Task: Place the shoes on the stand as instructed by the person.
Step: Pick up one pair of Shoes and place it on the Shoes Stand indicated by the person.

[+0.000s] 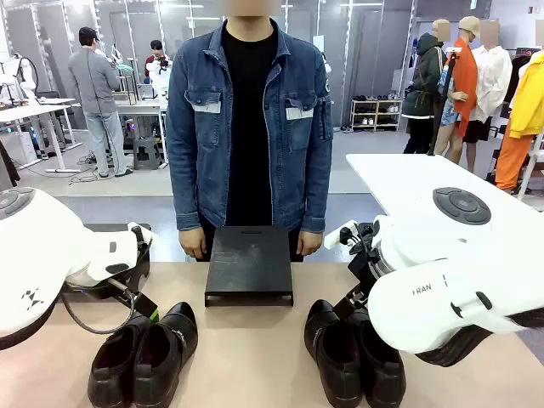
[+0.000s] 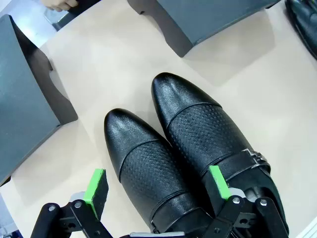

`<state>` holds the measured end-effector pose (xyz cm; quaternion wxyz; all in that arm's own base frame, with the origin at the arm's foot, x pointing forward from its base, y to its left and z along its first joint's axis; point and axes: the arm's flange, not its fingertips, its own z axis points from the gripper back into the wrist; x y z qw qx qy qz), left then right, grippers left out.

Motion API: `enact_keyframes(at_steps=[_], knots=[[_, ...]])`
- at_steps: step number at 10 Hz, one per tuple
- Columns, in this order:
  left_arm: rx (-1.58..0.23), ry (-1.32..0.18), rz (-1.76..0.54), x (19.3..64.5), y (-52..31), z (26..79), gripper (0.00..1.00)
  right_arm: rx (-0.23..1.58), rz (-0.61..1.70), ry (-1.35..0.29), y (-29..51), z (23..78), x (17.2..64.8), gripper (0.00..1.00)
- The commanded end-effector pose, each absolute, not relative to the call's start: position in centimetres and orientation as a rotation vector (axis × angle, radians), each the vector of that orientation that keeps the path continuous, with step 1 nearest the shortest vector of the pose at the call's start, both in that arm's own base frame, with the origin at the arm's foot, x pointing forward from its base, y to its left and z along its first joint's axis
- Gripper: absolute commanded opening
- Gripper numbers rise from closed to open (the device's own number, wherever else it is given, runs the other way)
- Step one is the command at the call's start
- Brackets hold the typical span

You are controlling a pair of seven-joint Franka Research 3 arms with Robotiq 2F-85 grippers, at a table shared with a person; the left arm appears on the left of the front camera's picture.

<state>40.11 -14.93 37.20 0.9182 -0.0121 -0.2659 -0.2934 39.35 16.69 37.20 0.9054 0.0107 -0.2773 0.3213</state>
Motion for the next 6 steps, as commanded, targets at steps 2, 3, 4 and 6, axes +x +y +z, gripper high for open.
enact_keyframes(at_steps=[2, 3, 4, 6], knots=[[-0.025, -0.547, -0.604, 40.10, -14.96, 37.20, 1.00, 0.022, 0.664, -0.573, 16.69, 37.20, 39.35, 1.00], [-0.025, -0.547, -0.604, 40.10, -14.96, 37.20, 1.00, 0.022, 0.664, -0.573, 16.69, 37.20, 39.35, 1.00], [-0.025, -0.547, -0.604, 40.10, -14.96, 37.20, 1.00, 0.022, 0.664, -0.573, 16.69, 37.20, 39.35, 1.00], [-0.025, -0.547, -0.604, 40.10, -14.96, 37.20, 1.00, 0.022, 0.664, -0.573, 16.69, 37.20, 39.35, 1.00]])
